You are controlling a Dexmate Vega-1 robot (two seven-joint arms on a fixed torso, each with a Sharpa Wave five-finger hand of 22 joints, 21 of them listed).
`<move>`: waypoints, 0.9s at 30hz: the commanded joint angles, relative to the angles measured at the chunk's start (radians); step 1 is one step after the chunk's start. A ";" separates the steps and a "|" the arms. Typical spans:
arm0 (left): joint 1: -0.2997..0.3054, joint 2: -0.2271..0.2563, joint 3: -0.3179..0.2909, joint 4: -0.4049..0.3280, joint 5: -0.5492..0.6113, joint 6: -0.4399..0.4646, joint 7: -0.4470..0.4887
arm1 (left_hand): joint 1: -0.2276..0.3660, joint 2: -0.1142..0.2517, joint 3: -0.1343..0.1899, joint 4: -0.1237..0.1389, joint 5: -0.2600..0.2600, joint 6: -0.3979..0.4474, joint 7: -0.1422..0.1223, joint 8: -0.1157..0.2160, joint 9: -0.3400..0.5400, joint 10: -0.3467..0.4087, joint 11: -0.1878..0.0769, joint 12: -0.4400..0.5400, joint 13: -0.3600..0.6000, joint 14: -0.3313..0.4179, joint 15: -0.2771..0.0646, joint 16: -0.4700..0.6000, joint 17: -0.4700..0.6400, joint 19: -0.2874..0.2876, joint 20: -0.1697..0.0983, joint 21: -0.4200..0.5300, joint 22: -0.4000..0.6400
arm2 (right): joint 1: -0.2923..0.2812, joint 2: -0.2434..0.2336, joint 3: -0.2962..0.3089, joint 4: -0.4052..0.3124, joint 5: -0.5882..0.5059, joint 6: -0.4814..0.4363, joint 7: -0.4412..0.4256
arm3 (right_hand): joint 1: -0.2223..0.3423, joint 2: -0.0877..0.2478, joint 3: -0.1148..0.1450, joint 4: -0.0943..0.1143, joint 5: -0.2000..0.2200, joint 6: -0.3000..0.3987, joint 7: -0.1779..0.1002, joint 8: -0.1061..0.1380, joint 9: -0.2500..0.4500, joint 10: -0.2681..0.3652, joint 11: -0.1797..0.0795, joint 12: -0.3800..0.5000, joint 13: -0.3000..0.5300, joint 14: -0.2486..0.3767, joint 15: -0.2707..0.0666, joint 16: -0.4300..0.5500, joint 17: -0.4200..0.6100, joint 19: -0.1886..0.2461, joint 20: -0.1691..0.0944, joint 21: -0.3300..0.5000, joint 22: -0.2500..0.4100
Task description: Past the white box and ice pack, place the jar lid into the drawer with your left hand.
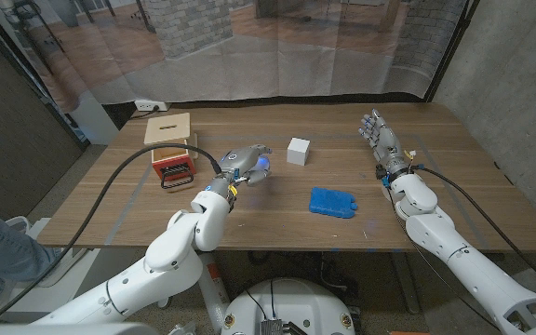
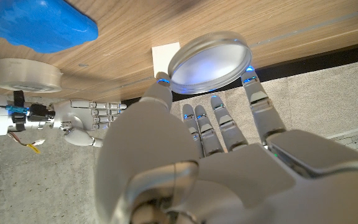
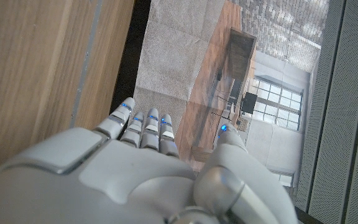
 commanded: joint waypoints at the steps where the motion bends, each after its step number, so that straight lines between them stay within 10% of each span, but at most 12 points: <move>1: 0.008 0.013 -0.021 -0.015 -0.012 0.016 0.007 | 0.006 -0.002 0.002 0.005 0.002 0.010 0.001 -0.006 0.002 0.009 0.001 0.000 0.005 0.006 -0.012 -0.003 0.001 0.005 0.003 -0.001 0.003 | 0.009 0.002 -0.002 0.003 0.000 -0.007 -0.001 | -0.002 0.008 0.003 -0.005 0.001 0.006 0.001 0.002 0.005 0.006 -0.001 0.005 0.005 0.011 0.004 0.004 0.003 0.013 0.000 0.009 0.003; 27: 0.054 0.036 -0.065 -0.056 -0.023 0.069 0.052 | 0.009 -0.001 0.004 0.006 0.003 0.017 -0.001 -0.006 0.002 0.007 0.005 -0.004 0.005 0.010 -0.011 -0.004 0.001 0.005 -0.001 -0.008 0.004 | 0.022 0.010 -0.011 0.018 -0.004 -0.004 0.007 | -0.003 0.009 0.002 -0.006 0.001 0.006 0.001 0.002 0.005 0.007 -0.001 0.004 0.005 0.014 0.004 0.003 0.003 0.024 -0.002 0.011 0.003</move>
